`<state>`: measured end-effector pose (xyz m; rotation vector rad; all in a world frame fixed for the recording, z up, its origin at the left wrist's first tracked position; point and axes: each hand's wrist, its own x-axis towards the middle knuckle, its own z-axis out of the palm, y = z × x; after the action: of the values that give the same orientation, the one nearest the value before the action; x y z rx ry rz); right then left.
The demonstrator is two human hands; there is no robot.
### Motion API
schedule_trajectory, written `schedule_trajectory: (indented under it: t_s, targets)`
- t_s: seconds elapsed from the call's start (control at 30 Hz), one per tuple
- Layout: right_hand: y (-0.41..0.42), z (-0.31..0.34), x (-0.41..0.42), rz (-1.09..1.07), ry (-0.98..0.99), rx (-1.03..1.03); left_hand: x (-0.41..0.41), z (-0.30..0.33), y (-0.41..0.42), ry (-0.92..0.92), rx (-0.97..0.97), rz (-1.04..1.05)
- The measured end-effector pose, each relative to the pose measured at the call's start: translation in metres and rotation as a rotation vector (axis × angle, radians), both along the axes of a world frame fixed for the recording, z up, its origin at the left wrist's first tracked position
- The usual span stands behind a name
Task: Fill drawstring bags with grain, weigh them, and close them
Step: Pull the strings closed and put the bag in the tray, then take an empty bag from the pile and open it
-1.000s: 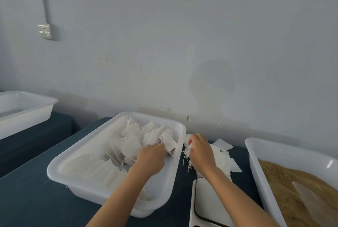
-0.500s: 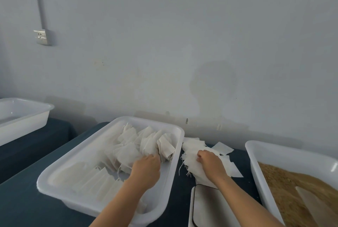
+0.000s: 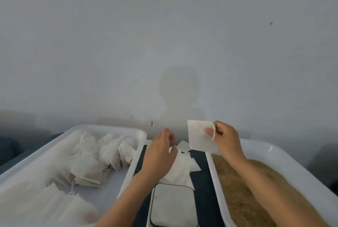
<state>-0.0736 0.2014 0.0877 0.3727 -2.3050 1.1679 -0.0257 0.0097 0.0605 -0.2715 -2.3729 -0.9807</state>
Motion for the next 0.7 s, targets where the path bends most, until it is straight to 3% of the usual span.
schedule_trajectory:
  t_s: [0.17,0.3,0.43,0.63,0.7]
  targets:
    - [0.064,-0.015,0.027,0.076,-0.187,-0.031,-0.014,-0.004,0.081,-0.054,0.184,-0.236]
    - [0.103,-0.044,0.043,0.140,-0.296,-0.135,-0.022,-0.019,0.132,-0.297,0.267,-0.432]
    - [0.123,-0.066,0.048,0.064,-0.324,-0.167,-0.023,-0.041,0.166,-0.349,0.212,-0.482]
    - [0.127,-0.080,0.045,-0.222,-0.247,-0.051,-0.028,-0.060,0.188,-0.418,0.334,-0.471]
    - [0.124,-0.077,0.047,-0.141,-0.303,-0.153,-0.029,-0.060,0.190,-0.433,0.391,-0.451]
